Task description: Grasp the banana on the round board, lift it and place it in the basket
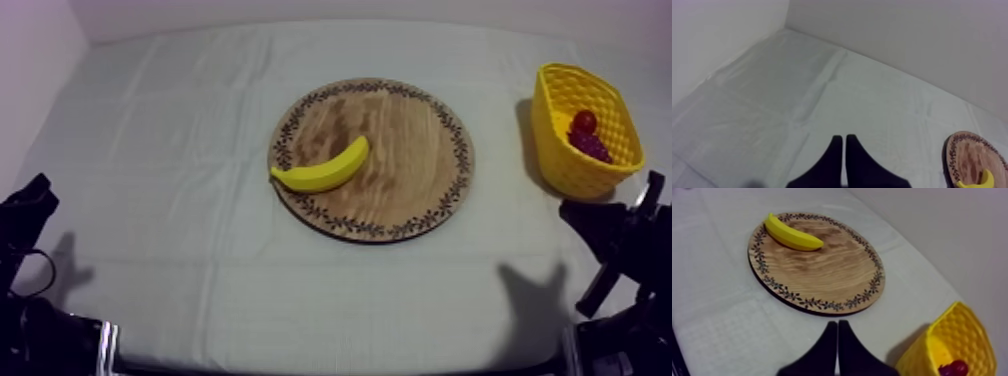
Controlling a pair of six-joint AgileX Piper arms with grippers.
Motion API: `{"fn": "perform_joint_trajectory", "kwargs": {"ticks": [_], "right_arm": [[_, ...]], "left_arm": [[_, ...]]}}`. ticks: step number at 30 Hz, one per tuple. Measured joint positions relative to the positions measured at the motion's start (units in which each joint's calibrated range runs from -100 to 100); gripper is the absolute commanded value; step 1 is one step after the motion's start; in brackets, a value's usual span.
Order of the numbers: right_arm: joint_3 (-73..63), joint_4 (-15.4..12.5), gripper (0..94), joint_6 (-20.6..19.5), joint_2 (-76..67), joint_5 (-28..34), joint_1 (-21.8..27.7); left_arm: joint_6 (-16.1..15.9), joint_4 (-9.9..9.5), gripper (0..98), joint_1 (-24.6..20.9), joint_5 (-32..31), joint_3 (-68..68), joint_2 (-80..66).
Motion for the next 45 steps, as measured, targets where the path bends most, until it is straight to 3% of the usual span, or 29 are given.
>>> {"fn": "perform_joint_trajectory", "kwargs": {"ticks": [5, 10, 17, 22, 36, 45], "right_arm": [[-5.7, 4.9, 0.5, 0.3, 6.9, -0.9, -2.4], [-16.8, 9.2, 0.4, -0.6, 17.3, 5.2, -5.5], [-32.7, 12.8, 0.4, 3.9, 33.0, 14.0, -9.9], [-45.1, 14.0, 0.5, 5.8, 44.6, 19.6, -12.4], [-72.9, 13.4, 4.6, 10.8, 75.3, 28.5, -14.6], [-89.6, 13.5, 4.9, 16.6, 90.8, 33.4, -14.8]], "left_arm": [[0.0, 0.00, 0.1, 0.0, 0.0, 0.0, 0.0], [0.0, 0.00, 0.1, 0.0, 0.0, 0.0, 0.0], [0.0, 0.00, 0.1, 0.0, 0.0, 0.0, 0.0], [0.0, 0.00, 0.1, 0.0, 0.0, 0.0, 0.0], [0.0, 0.00, 0.1, 0.0, 0.0, 0.0, 0.0], [0.0, 0.00, 0.1, 0.0, 0.0, 0.0, 0.0]]}}
